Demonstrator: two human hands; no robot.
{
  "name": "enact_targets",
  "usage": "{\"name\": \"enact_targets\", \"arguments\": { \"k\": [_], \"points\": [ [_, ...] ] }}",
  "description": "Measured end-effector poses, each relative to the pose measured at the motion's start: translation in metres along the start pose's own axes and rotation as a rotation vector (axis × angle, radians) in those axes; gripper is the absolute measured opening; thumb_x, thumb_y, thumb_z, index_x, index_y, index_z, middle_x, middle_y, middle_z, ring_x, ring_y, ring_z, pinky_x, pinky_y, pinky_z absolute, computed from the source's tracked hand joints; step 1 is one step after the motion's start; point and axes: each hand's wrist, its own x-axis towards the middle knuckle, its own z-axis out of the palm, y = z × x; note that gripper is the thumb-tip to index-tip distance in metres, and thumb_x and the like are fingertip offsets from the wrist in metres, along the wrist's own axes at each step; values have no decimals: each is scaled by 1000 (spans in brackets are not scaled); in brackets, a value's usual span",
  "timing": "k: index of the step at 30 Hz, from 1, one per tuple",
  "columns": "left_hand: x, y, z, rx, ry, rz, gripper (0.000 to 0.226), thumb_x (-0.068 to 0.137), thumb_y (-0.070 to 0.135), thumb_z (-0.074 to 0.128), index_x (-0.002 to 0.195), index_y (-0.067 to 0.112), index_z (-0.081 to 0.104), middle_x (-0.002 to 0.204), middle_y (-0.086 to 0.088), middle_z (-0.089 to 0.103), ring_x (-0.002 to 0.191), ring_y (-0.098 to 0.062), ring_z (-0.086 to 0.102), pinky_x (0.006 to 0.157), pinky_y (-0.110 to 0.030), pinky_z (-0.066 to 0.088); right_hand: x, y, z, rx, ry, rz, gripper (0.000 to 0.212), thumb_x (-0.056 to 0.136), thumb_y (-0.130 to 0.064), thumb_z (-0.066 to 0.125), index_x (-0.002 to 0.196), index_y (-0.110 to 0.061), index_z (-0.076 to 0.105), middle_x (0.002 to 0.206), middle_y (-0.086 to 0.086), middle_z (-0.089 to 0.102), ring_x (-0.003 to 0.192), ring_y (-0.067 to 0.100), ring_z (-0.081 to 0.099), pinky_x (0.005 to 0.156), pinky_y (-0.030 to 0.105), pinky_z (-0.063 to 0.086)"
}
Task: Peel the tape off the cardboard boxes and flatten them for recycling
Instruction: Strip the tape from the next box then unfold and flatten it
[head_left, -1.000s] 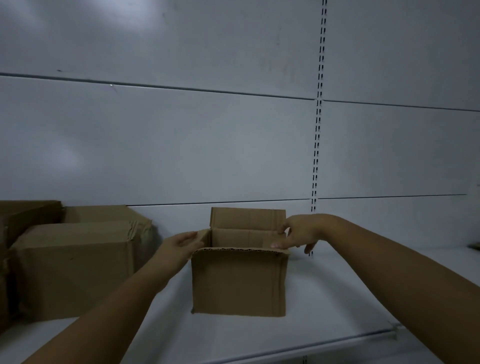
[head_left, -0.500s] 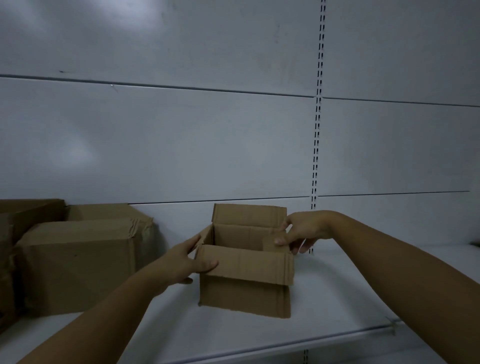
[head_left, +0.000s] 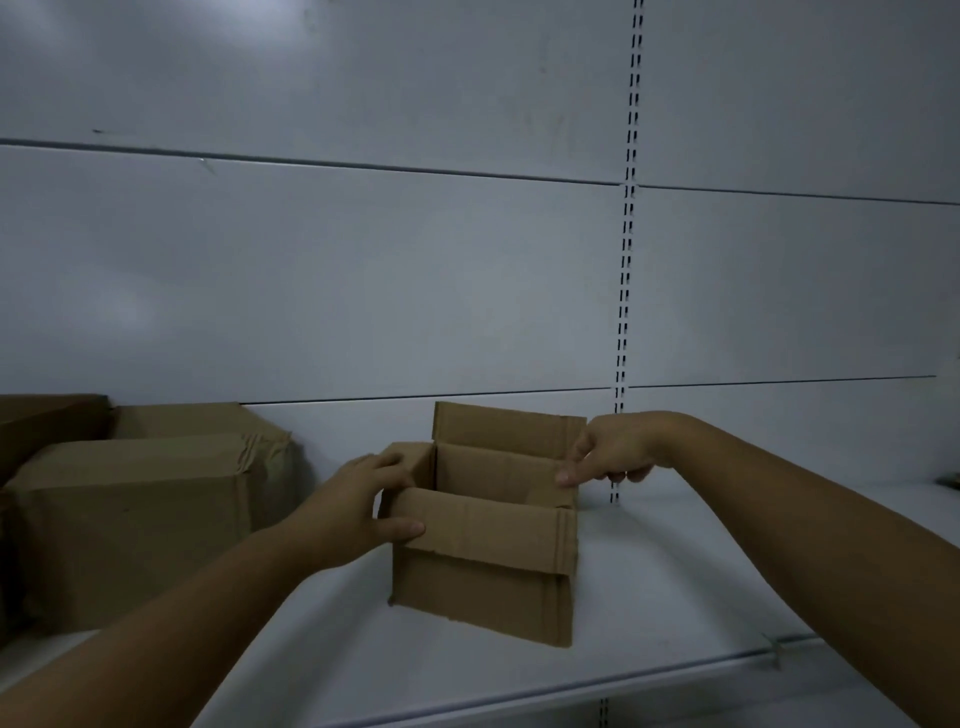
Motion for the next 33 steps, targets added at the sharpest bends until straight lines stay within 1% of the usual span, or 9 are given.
{"name": "enact_targets", "arguments": {
  "k": [3,7,10,14,19,23,26,29,33],
  "points": [
    [-4,-6,14,-79,123,18,26,77,51,66,94,45,48,150,8,31,133,-16,32,106,-35,33,-1,-9,-1,-57,-12,-26,35,78,-43,73,89,-11,64,72,-1,48,61,11,42,52,20,37],
    [-6,-17,31,-103,295,28,40,71,67,63,102,45,49,151,12,27,142,-18,19,112,-44,25,-6,14,4,423,-25,-240,15,80,-15,74,88,-14,61,66,-6,51,62,8,42,57,20,39],
    [-5,-24,41,-86,444,146,72,62,91,38,100,35,63,146,14,30,140,-14,15,108,-49,27,-13,28,15,771,-85,-411,29,77,5,65,96,-16,65,78,-1,65,68,8,56,62,22,46],
    [-3,-21,46,-30,605,236,55,69,72,54,95,27,74,148,4,34,142,-22,15,102,-47,29,-36,16,1,827,165,-584,38,77,28,45,71,-9,55,68,9,55,60,16,56,56,23,51],
    [-14,-11,53,-466,526,12,41,65,43,83,100,27,69,150,14,19,127,-1,36,96,-18,39,-50,7,2,375,281,-713,33,76,26,52,72,-7,53,65,5,44,61,12,46,57,19,44],
    [-14,-13,52,-831,425,-320,26,79,0,72,92,17,57,114,-19,58,86,-29,62,70,-45,58,-43,0,42,216,162,-658,30,76,19,54,72,-10,59,64,-3,48,60,5,46,59,17,43],
    [-15,-21,52,-868,394,-411,39,75,-6,72,89,17,44,98,-16,55,81,-31,58,69,-55,55,-36,-8,68,411,293,-665,29,80,5,53,68,-18,67,76,-6,61,73,6,57,70,18,48],
    [-19,-25,48,-851,330,-470,41,75,-6,72,86,17,40,93,-15,54,79,-33,58,62,-51,57,-24,-14,83,505,419,-667,18,71,-15,55,60,-23,67,98,-6,62,92,3,58,80,21,47],
    [-25,-40,47,-853,211,-612,20,88,-7,50,88,9,63,78,-18,64,69,-31,61,69,-46,55,3,-12,120,230,199,-594,17,83,-23,64,69,-33,66,113,-22,62,111,0,53,96,26,40]
  ]
}}
